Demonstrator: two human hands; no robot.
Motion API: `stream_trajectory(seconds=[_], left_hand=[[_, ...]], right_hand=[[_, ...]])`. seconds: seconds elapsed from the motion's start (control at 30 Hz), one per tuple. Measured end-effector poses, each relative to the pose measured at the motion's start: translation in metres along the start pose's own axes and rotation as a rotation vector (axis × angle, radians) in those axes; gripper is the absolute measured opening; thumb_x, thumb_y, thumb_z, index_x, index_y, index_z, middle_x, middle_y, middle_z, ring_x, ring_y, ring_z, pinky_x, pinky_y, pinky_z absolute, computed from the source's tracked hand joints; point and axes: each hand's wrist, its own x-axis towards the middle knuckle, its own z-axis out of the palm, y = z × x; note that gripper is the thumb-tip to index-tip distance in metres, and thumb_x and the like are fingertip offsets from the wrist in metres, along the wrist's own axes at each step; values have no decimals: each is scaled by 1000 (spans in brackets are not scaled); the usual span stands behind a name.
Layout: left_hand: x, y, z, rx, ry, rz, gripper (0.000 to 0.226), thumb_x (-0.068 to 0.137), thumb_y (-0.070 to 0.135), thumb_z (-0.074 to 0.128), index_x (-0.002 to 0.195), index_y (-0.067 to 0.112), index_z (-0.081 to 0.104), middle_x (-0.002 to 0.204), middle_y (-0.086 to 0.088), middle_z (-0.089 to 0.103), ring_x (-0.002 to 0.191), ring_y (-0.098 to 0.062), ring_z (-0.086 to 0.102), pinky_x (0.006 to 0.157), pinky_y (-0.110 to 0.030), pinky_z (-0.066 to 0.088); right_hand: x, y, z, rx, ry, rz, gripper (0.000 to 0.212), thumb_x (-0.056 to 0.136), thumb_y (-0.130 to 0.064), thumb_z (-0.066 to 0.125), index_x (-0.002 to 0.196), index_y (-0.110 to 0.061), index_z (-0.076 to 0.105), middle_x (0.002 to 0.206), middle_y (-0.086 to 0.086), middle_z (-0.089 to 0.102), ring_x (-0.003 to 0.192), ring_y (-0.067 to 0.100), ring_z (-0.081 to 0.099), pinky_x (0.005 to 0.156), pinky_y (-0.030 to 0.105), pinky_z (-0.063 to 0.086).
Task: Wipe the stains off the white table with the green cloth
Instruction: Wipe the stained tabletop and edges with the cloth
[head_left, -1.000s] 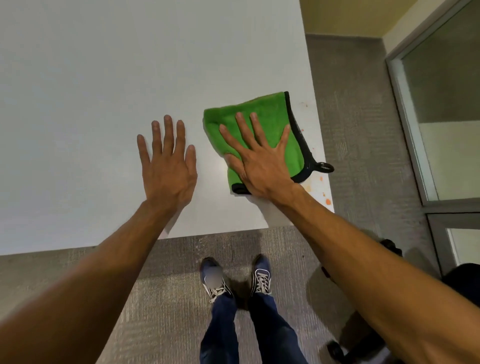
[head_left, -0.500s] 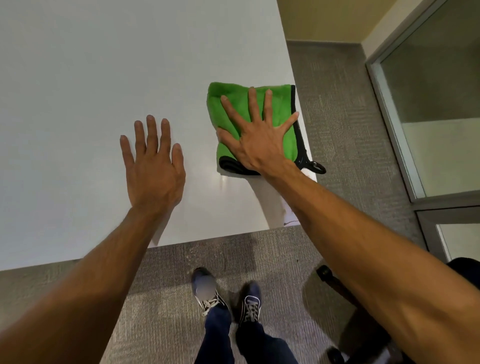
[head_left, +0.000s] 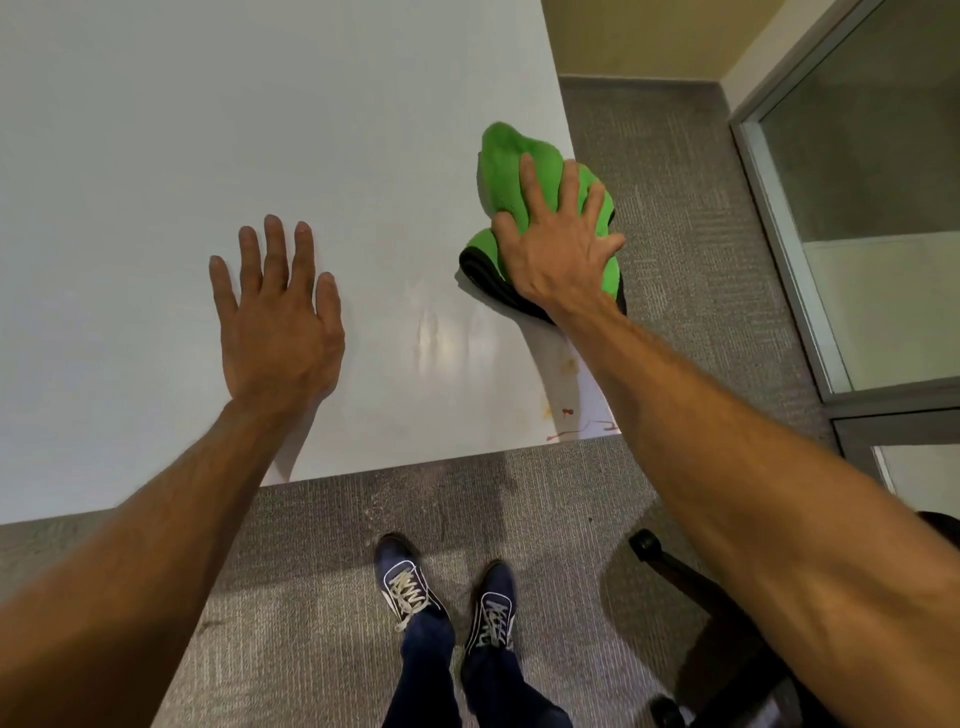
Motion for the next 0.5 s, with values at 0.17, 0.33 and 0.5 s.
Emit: stream_trajectory(seconds=[0.17,0.33,0.5], left_hand=[[0,2,0,34,4,7,58,111,37,15,165,17,7,173,-9,3,161,-29,-1,129,-55,1],[-1,7,3,44,-4,-8,62,110,41,15,165,14,3,173,-10,-1,161,-30,-4,129,-55,-1],[-1,6,3,53,-20,-8,67,109,49,12,165,14,1,173,-10,-3,161,-30,-5,129,-55,-1]], right_hand=[[-50,12,5,-53,18,-52,65,101,-57,27,160,-36,9,170,6,9,153,40,12,104,70,26],[-103,12,14,-128,21,-188,67,99,-58,23,161,-32,10,170,3,10,152,38,20,106,72,26],[-148,5,27,-111,-2,-296,70,99,-60,29,161,-31,11,170,5,10,150,38,22,104,70,30]])
